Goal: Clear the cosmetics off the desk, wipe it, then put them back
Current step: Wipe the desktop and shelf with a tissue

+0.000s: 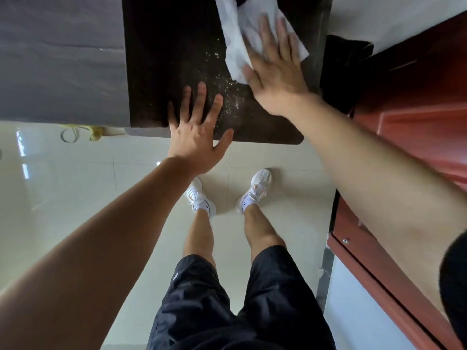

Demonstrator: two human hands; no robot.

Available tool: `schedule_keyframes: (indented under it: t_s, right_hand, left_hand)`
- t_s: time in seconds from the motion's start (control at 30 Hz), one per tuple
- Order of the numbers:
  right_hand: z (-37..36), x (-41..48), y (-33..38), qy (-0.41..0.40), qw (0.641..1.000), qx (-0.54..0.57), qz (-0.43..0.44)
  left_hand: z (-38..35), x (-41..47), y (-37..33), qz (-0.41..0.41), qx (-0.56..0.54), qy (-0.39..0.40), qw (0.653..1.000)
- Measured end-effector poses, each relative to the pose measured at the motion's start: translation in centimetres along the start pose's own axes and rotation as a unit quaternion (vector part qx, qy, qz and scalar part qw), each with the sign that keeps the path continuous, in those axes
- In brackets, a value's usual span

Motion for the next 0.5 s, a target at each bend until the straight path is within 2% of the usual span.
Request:
schedule_keyframes:
  t_s: [0.13,0.23,0.37,0.5]
  right_hand:
    - [-1.9,-7.6,-1.3,-0.033,0.999,0.014,-0.004]
    - [-2.2,-7.9,-1.7,-0.026,1.000,0.000,-0.005]
    - [-0.5,-2.5,-2.3,0.006,1.000,0.000,-0.008]
    - [3.0,6.3,-2.1,-0.007,0.996,0.017,-0.087]
  left_hand:
    - [0.2,0.0,0.0,-0.003,-0.006,0.007,1.000]
    - [0.1,-0.1,0.1,-0.005,-0.012,0.008,1.000]
    - [0.2,-0.1,0.2,-0.007,-0.009,0.009,1.000]
    - [-0.1,-0.1,0.4,-0.013,0.001,0.004,1.000]
Point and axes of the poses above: each hand's wrist, its own x-axis towards the middle knuckle, its own z-axis out of the back of the hand, y = z × x, the point moved 2 cm from there along x, towards the middle knuckle, and after that the axes turned 2 degrees about -x, right-handed, at the moved point
